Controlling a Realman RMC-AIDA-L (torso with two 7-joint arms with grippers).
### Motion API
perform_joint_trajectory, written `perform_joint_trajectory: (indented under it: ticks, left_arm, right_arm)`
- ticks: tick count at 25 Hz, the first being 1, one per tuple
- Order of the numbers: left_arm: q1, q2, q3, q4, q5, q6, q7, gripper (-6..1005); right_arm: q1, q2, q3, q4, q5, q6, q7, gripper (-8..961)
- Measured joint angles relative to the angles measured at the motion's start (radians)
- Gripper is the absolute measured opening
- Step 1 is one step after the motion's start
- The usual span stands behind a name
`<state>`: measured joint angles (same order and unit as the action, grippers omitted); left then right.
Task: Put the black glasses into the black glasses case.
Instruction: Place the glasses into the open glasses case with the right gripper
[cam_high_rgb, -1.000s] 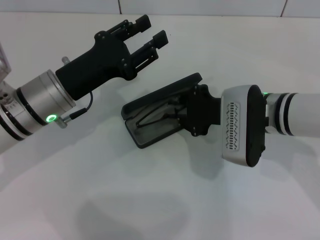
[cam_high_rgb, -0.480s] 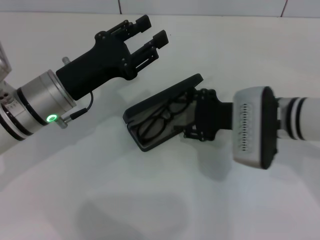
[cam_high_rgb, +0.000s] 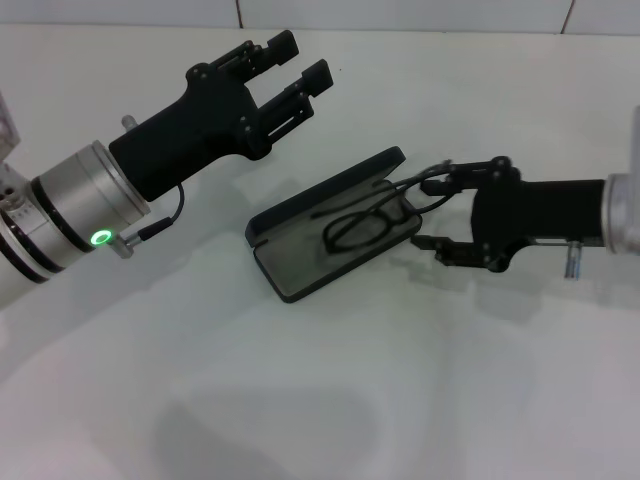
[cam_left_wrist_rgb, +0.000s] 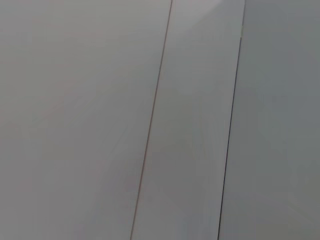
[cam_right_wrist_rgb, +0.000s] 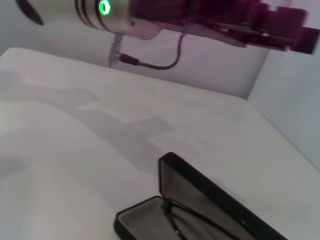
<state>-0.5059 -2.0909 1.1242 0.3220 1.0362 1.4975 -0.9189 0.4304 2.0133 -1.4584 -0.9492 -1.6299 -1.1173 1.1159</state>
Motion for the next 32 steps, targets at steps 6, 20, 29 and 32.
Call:
perform_joint_trajectory:
  ticks: [6,20,29,32]
  left_arm:
    - [-0.004,-0.002,0.0,-0.001,0.005,-0.001,0.0,579]
    - [0.015,-0.003,0.0,-0.002,0.004,0.005,0.003,580]
    - [0.015,0.0,-0.001,-0.002,0.004,0.002,0.001,578]
    - [0.014,0.0,0.0,-0.002,0.005,0.001,0.001,579]
  right_arm:
    - [0.053,0.012,-0.014,0.091,0.006,-0.004,0.003,566]
    - [0.061,0.007,-0.083,0.064,0.062,0.077,0.004,564]
    - [0.067,-0.051,0.132,-0.166,-0.254,-0.215,0.267,563]
    - [0.141,-0.063,0.209,-0.252,-0.47,-0.398,0.337,563]
